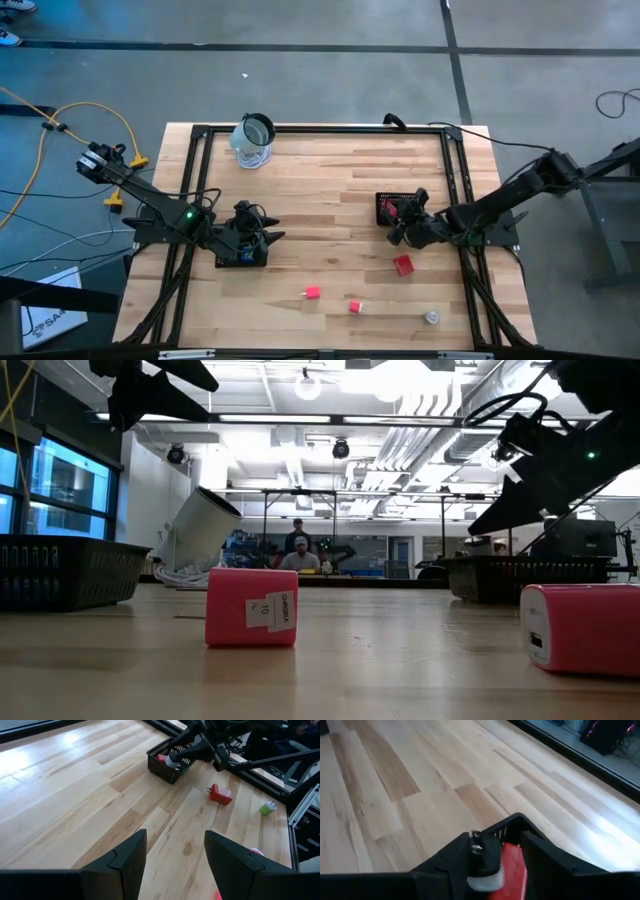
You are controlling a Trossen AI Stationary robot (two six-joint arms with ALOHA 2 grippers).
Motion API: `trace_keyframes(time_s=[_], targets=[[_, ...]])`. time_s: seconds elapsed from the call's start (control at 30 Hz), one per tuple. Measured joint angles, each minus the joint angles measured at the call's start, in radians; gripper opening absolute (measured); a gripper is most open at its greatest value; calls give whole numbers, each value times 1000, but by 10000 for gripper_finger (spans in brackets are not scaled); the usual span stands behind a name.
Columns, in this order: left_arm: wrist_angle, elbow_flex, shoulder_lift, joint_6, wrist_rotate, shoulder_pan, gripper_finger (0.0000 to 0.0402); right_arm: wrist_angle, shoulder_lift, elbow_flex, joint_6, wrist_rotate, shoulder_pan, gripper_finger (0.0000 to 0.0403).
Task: Pick & Place Office items
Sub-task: Put the white charger adapter into the right black bin
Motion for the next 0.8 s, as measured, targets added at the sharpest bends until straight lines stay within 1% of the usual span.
trace_keyframes(time_s=[0.33,0.57,0.8], targets=[[0,0,0,0,0,0,194,-17,-13,1,0,-67,-50,166],[1,0,0,0,0,0,194,-17,-13,1,15,-97,-52,165],[1,0,0,0,0,0,194,-17,-13,1,45,-130,-52,149]])
